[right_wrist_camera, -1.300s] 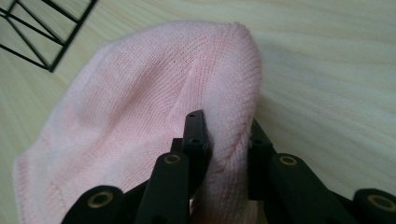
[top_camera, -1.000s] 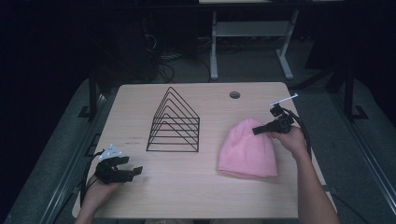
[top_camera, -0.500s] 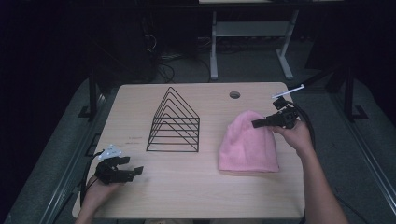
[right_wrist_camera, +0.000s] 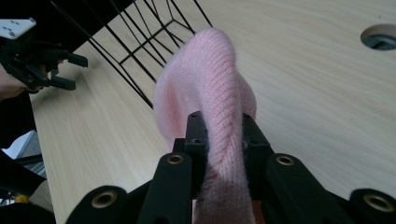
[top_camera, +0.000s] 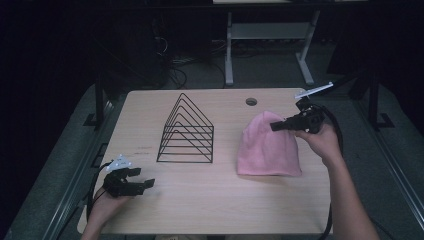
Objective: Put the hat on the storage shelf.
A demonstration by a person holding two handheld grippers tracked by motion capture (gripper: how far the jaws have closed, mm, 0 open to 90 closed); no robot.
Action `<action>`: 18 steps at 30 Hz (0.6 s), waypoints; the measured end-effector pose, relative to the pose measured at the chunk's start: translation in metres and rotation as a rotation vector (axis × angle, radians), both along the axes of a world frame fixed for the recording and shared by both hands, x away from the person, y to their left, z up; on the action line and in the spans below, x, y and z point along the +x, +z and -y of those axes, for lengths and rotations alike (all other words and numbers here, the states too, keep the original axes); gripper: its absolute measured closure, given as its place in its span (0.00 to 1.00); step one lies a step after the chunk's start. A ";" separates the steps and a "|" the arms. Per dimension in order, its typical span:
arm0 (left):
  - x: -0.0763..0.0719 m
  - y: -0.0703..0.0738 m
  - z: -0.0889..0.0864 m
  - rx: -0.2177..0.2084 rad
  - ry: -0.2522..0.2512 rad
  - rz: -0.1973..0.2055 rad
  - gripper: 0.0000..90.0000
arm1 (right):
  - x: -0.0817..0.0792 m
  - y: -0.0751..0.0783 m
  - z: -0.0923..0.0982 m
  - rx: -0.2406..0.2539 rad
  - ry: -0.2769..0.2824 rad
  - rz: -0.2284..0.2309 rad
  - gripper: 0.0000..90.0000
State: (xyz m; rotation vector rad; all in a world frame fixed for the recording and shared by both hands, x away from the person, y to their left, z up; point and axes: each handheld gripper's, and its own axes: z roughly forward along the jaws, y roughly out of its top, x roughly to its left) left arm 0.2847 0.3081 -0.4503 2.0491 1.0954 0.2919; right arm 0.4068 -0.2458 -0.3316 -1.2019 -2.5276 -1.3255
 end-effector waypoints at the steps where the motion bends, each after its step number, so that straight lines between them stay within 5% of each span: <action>1: 0.000 0.000 0.000 0.000 0.000 0.000 0.26 | 0.000 0.000 0.000 0.000 0.000 0.000 0.86; 18: 0.002 0.006 0.004 0.014 -0.064 0.001 0.26 | -0.003 0.038 0.006 0.045 0.015 0.102 0.86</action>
